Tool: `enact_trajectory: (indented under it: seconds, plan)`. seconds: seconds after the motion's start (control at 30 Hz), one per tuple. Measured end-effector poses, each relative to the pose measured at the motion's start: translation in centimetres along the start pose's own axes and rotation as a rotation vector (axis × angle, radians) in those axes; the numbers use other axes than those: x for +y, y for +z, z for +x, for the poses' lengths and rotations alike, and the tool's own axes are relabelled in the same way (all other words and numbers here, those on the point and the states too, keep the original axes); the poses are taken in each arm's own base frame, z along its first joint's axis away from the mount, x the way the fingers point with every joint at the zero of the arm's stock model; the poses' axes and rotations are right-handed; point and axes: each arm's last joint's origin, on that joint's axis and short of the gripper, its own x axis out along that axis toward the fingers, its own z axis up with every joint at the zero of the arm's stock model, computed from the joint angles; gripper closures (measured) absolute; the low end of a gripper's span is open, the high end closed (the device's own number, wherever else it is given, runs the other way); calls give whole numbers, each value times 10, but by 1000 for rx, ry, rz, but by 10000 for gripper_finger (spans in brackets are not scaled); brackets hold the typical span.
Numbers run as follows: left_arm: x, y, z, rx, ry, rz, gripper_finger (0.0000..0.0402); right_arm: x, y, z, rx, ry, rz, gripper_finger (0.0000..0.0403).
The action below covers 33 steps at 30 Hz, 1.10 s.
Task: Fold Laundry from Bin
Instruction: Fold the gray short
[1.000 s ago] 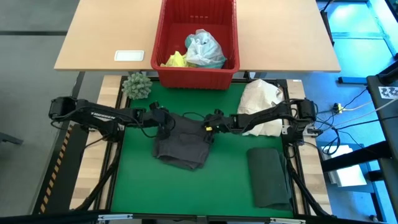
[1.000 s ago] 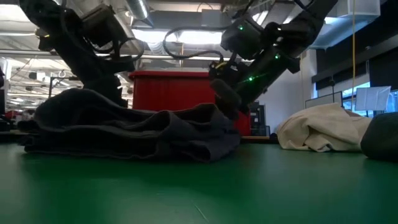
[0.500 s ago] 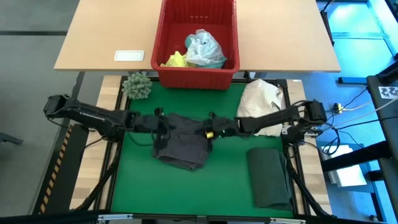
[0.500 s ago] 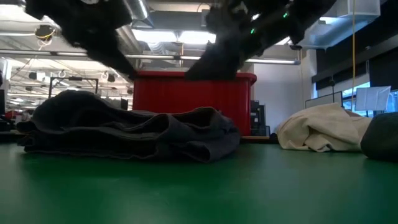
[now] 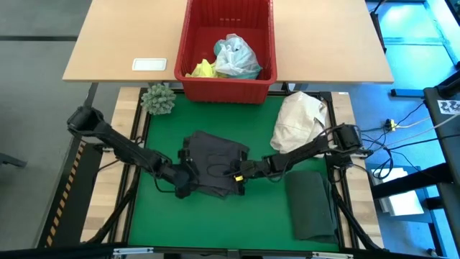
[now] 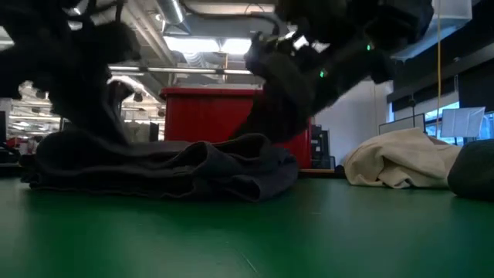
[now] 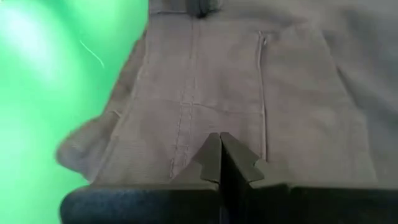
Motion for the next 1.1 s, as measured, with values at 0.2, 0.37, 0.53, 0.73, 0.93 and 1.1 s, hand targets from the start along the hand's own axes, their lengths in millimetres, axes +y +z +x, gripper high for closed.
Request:
enact_trajectory:
  seconds: [0.2,0.37,0.53,0.73,0.93,1.1]
  plan:
    - [-5,-7,16,73,1,2,401,-4,-11,10,42,9,10,402]
    - [-4,-2,8,53,-12,1,401,-4,0,1,20,46,1,402]
    - [-3,20,-15,-68,-25,33,401,-3,26,-26,-50,59,-39,402]
    - [3,32,-37,-183,61,50,401,-16,46,-53,-73,-25,-32,398]
    - [13,32,-37,-166,139,40,402,-69,44,-52,47,-68,89,337]
    - [19,34,-31,-132,76,-23,402,-113,40,-47,87,-8,179,265]
